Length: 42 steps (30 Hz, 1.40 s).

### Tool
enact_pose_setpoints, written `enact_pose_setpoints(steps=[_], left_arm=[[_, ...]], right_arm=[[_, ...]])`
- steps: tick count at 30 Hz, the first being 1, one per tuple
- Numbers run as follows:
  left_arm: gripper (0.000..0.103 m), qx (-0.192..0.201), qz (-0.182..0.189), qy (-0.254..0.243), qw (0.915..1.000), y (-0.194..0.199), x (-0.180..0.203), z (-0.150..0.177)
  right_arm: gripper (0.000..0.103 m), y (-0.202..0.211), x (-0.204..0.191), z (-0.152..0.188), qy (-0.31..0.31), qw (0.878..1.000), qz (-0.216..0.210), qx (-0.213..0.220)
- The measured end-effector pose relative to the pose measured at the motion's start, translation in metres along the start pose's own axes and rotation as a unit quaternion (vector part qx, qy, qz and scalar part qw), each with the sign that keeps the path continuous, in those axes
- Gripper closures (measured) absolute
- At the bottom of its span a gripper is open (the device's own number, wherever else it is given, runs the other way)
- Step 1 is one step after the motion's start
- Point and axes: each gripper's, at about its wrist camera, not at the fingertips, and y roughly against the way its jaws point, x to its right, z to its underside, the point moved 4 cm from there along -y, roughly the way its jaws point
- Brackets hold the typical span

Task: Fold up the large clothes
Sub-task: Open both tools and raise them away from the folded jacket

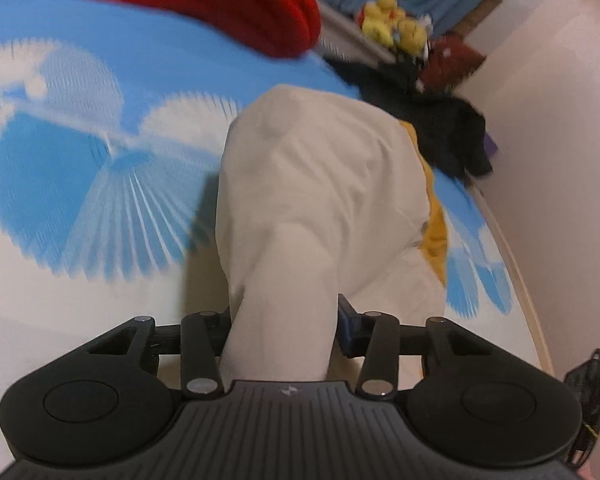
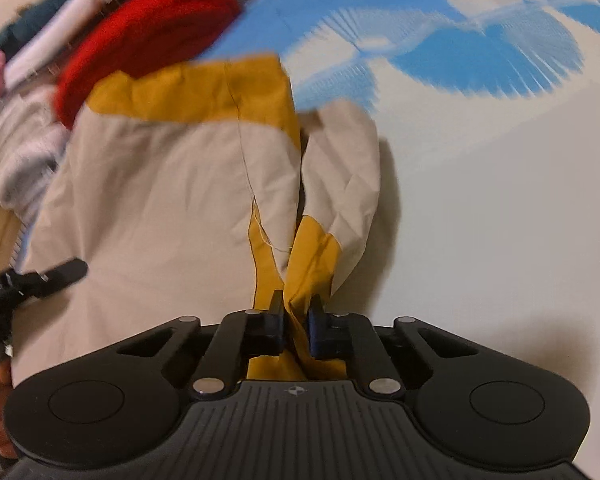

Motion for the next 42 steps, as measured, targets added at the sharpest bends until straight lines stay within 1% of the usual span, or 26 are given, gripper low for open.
enact_pose_setpoints(steps=[4,7,9,10,11,12,15,16,18,19,20,22,24,25,26,27,28,29,30,31,33,35,37,39,41,42], left_arm=[[0.050,0.044,-0.022,0.010,0.9988,0.005,-0.023,-0.034],[0.039,0.079,-0.061,0.024,0.9947,0.012,-0.037,-0.057],[0.029,0.118,-0.081,0.019,0.9895,0.028,-0.045,-0.071],[0.027,0.129,-0.091,0.015,0.9874,0.038,-0.046,-0.075],[0.025,0.120,-0.100,0.014,0.9876,0.044,-0.047,-0.076],[0.025,0.095,-0.105,0.014,0.9898,0.048,-0.048,-0.076],[0.026,0.034,-0.085,0.002,0.9958,0.047,-0.042,-0.055],[0.027,0.009,-0.091,-0.014,0.9957,0.040,-0.042,-0.047],[0.024,-0.048,-0.120,-0.077,0.9886,0.020,-0.042,-0.021],[0.024,-0.049,-0.136,-0.091,0.9853,0.019,-0.043,-0.014],[0.026,-0.049,-0.148,-0.089,0.9837,0.023,-0.042,-0.013],[0.029,-0.029,-0.126,-0.095,0.9871,0.046,-0.027,-0.012],[0.029,-0.016,-0.102,-0.125,0.9867,0.064,-0.012,-0.007],[0.029,-0.028,-0.105,-0.143,0.9837,0.064,-0.010,0.001],[0.028,-0.051,-0.120,-0.159,0.9787,0.059,-0.013,0.013],[0.020,-0.081,-0.137,-0.168,0.9729,0.049,-0.021,0.026],[0.017,-0.096,-0.146,-0.160,0.9714,0.043,-0.029,0.037],[0.016,-0.101,-0.152,-0.142,0.9728,0.042,-0.033,0.041],[0.016,-0.095,-0.154,-0.121,0.9761,0.049,-0.035,0.042],[0.016,-0.089,-0.154,-0.116,0.9772,0.059,-0.030,0.042],[0.016,-0.059,-0.166,-0.155,0.9721,0.088,-0.008,0.043],[0.012,-0.008,-0.183,-0.193,0.9641,0.125,0.015,0.043],[0.001,0.048,-0.189,-0.197,0.9608,0.169,0.037,0.049],[0.000,0.099,-0.186,-0.196,0.9578,0.211,0.058,0.060],[0.000,0.130,-0.188,-0.198,0.9532,0.244,0.075,0.076],[0.000,0.143,-0.190,-0.198,0.9508,0.260,0.083,0.087]], right_arm=[[0.098,-0.011,-0.038,-0.028,0.031,0.998,-0.023,0.058],[0.098,-0.024,-0.060,-0.047,0.035,0.995,-0.021,0.091],[0.098,-0.036,-0.064,-0.054,0.031,0.995,-0.008,0.096],[0.098,-0.041,-0.063,-0.054,0.024,0.995,-0.005,0.093],[0.098,-0.045,-0.062,-0.053,0.022,0.996,-0.004,0.087],[0.098,-0.047,-0.063,-0.052,0.026,0.996,0.002,0.081],[0.091,-0.053,-0.061,-0.054,0.052,0.995,0.021,0.081],[0.084,-0.050,-0.059,-0.055,0.054,0.995,0.022,0.080],[0.083,-0.044,-0.056,-0.054,0.052,0.994,0.031,0.087],[0.082,-0.038,-0.054,-0.055,0.050,0.994,0.033,0.092],[0.082,-0.032,-0.053,-0.055,0.046,0.994,0.032,0.098],[0.082,-0.016,-0.053,-0.056,0.041,0.992,0.018,0.116],[0.082,-0.001,-0.060,-0.051,0.049,0.991,-0.009,0.128],[0.081,0.004,-0.065,-0.047,0.060,0.990,-0.022,0.127],[0.079,0.007,-0.069,-0.040,0.069,0.989,-0.031,0.124],[0.078,0.006,-0.072,-0.032,0.073,0.990,-0.037,0.114],[0.078,0.000,-0.072,-0.022,0.074,0.993,-0.033,0.090],[0.078,-0.012,-0.069,-0.009,0.078,0.996,-0.016,0.049],[0.078,-0.022,-0.065,0.000,0.085,0.996,0.005,0.020],[0.076,-0.029,-0.057,0.011,0.094,0.995,0.039,0.003],[0.075,-0.021,-0.051,0.014,0.102,0.992,0.075,0.010],[0.074,0.010,-0.056,0.004,0.102,0.990,0.087,0.054],[0.074,0.058,-0.072,-0.007,0.103,0.984,0.086,0.122],[0.072,0.101,-0.089,-0.008,0.112,0.974,0.086,0.178],[0.060,0.146,-0.107,0.004,0.126,0.962,0.089,0.227],[0.057,0.168,-0.115,0.015,0.134,0.954,0.094,0.250]])
